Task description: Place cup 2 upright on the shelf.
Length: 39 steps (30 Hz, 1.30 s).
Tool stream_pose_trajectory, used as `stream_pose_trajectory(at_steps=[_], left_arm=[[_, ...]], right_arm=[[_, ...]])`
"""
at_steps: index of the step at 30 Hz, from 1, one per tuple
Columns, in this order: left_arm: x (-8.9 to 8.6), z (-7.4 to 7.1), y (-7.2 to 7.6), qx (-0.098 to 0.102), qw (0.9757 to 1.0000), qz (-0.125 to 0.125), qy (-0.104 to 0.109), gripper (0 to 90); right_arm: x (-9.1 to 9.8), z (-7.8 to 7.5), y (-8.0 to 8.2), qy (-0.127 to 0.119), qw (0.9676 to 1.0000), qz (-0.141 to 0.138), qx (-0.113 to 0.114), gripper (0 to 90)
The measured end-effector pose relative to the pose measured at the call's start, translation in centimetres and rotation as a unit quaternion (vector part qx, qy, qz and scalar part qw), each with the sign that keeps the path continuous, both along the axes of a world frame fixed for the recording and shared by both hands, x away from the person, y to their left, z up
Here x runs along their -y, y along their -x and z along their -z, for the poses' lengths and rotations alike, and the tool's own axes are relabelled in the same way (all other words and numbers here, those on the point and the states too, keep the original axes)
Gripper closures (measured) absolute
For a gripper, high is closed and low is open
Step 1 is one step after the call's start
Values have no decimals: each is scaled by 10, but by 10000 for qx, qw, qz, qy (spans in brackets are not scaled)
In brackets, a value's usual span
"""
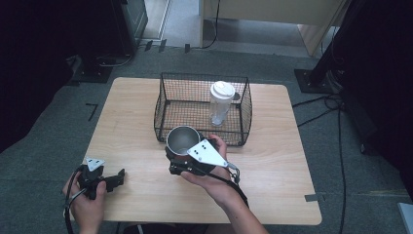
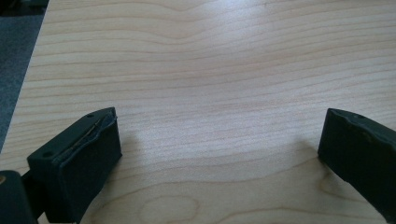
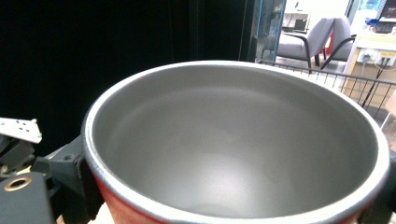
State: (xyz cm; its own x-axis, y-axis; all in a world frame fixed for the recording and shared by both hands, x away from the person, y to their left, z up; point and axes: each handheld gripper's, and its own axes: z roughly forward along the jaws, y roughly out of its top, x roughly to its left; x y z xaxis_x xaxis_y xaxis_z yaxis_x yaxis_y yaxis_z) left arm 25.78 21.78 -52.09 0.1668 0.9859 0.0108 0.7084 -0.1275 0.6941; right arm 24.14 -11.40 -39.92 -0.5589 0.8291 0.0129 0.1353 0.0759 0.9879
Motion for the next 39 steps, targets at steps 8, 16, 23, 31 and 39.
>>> stream_pose_trajectory(at_steps=[8,16,23,31,39], left_arm=[[0,0,0,-2,10000,2,0,0],[0,0,0,2,10000,-3,4,0],[0,0,0,3,10000,-4,5,0],[0,0,0,0,10000,-1,3,0],[0,0,0,0,10000,-2,3,0]], right_arm=[[-2,-9,-14,-65,9999,85,65,74],[-3,-17,-28,-153,9994,254,181,74],[-3,-22,-37,-229,9989,359,213,74],[-4,-24,-50,-325,9981,461,236,74],[-6,-26,-68,-442,9969,607,253,74]])
